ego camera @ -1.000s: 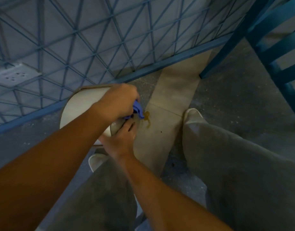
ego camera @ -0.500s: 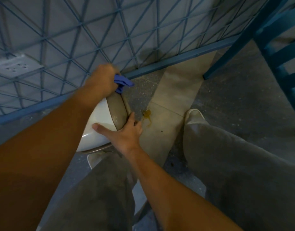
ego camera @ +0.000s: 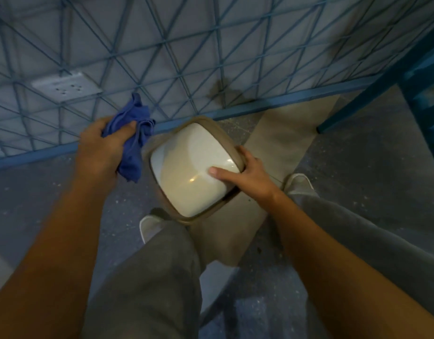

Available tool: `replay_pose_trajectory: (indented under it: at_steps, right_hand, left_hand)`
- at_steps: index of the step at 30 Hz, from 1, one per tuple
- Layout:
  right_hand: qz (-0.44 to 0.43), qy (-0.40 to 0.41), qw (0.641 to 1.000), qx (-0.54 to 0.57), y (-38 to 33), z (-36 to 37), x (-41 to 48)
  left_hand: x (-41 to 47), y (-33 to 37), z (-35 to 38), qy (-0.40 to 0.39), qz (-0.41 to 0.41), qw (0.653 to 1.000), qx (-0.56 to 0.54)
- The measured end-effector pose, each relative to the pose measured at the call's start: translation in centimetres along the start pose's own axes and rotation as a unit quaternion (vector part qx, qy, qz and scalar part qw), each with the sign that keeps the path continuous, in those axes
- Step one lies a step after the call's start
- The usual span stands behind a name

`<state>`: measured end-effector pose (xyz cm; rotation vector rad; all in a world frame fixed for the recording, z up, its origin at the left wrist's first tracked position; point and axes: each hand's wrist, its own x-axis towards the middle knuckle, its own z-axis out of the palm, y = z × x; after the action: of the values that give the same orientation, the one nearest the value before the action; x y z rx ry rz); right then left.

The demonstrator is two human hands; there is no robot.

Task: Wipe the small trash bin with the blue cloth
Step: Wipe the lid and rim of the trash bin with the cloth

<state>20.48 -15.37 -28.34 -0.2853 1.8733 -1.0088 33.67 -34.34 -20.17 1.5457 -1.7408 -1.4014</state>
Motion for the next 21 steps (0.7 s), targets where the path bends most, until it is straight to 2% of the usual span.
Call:
replay_pose_trajectory:
  at_steps: [4,6,8,10,12,16,19,21]
  right_hand:
    - [0.024,-0.043,0.997,0.053,0.9,-1.8,-0.5]
    - [0.013,-0.031,0.999,0.002,0.1,-2.2,-1.0]
    - [-0.056,0.026,0.993,-0.100,-1.2,-1.8,-1.7]
    - [-0.177,0.099,0.959,-0.198,-3.0,-0.2,-3.0]
    - [-0.257,0.108,0.916,-0.288,-4.8,2.5,-4.3]
    - [-0.245,0.035,0.862,-0.443,-4.7,6.8,-4.8]
    - [-0.271,0.077,0.825,-0.490,-2.7,7.6,-4.3]
    - [-0.285,0.097,0.811,-0.502,-2.3,7.6,-4.0]
  left_hand:
    - [-0.5,-1.7,-1.5,0.024,-0.070,0.997,-0.028]
    - [-0.6,-2.4,-1.5,0.025,-0.095,0.995,-0.024]
    - [-0.6,-3.1,-1.1,0.036,-0.099,0.994,-0.021]
    - [-0.5,-3.4,-0.5,0.042,-0.069,0.997,0.006]
    - [-0.4,-3.6,0.2,0.022,-0.041,0.998,0.042]
    - [0.2,-4.3,2.0,-0.035,0.008,0.997,0.074]
    - [1.1,-4.6,3.1,-0.069,0.047,0.991,0.100]
    - [2.1,-4.8,3.9,-0.099,0.074,0.980,0.155]
